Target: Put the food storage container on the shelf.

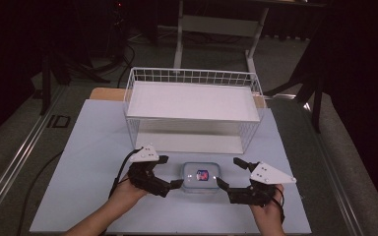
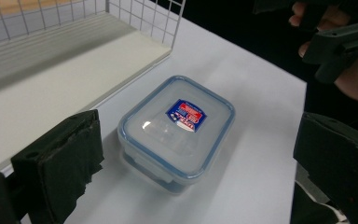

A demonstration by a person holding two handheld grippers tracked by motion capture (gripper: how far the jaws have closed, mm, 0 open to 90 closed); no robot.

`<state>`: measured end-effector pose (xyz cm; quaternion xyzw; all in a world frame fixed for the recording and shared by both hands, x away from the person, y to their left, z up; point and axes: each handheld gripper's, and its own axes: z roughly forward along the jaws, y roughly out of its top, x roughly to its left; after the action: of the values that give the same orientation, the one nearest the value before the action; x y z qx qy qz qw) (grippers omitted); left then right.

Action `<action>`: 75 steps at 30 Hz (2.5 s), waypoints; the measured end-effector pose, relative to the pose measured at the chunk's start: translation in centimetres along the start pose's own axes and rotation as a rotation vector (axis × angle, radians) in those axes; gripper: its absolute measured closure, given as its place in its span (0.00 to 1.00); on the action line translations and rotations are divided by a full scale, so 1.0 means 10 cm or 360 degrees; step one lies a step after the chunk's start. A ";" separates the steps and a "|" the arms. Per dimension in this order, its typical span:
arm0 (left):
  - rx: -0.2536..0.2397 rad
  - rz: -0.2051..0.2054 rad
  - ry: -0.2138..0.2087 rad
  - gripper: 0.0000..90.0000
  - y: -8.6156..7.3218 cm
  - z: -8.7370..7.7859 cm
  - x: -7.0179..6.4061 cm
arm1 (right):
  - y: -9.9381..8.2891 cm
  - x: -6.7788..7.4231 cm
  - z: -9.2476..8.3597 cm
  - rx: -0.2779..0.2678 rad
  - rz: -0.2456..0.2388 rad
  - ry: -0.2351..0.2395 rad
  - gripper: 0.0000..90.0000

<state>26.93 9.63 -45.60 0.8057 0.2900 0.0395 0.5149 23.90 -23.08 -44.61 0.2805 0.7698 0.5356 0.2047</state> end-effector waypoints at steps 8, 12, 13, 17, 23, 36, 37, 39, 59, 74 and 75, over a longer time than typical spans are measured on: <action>0.0052 -0.0068 -0.0045 0.03 0.09 0.17 0.00 | 0.04 -0.05 0.05 0.0150 0.0065 -0.0015 0.13; 0.0070 -0.0077 -0.0063 0.03 0.13 0.21 0.00 | 0.06 -0.09 0.06 0.0175 0.0088 0.0018 0.12; 0.0070 -0.0077 -0.0063 0.03 0.13 0.21 0.00 | 0.06 -0.09 0.06 0.0166 0.0073 0.0014 0.12; 0.0084 -0.0148 -0.0047 0.03 0.17 0.28 0.04 | 0.07 -0.12 0.09 0.0248 0.0114 -0.0030 0.12; 0.0118 -0.0211 -0.0050 0.03 0.15 0.39 0.09 | 0.00 -0.20 0.20 0.0308 0.0283 -0.0076 0.12; 0.0195 -0.0645 -0.0049 0.07 -0.09 0.62 0.39 | -0.31 -0.48 0.53 0.0579 0.0924 0.0109 0.12; 0.0217 -0.0678 -0.0051 0.07 -0.10 0.63 0.40 | -0.34 -0.50 0.55 0.0595 0.0969 0.0126 0.13; 0.0211 -0.0758 -0.0080 0.09 -0.12 0.66 0.43 | -0.38 -0.52 0.59 0.0639 0.1011 0.0135 0.13; 0.0354 -0.1043 -0.0142 0.37 -0.36 0.79 0.44 | -0.58 -0.63 0.81 0.0866 0.1500 0.0342 0.33; 0.0418 -0.1030 -0.0119 0.43 -0.32 0.76 0.38 | -0.49 -0.54 0.77 0.0882 0.1392 0.0238 0.38; 0.0419 -0.1051 -0.0115 0.43 -0.32 0.75 0.38 | -0.49 -0.54 0.77 0.0879 0.1402 0.0234 0.38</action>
<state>31.47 6.43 -52.70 0.7288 0.5191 -0.1953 0.4016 31.64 -22.45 -51.79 0.5829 0.7036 0.3663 -0.1760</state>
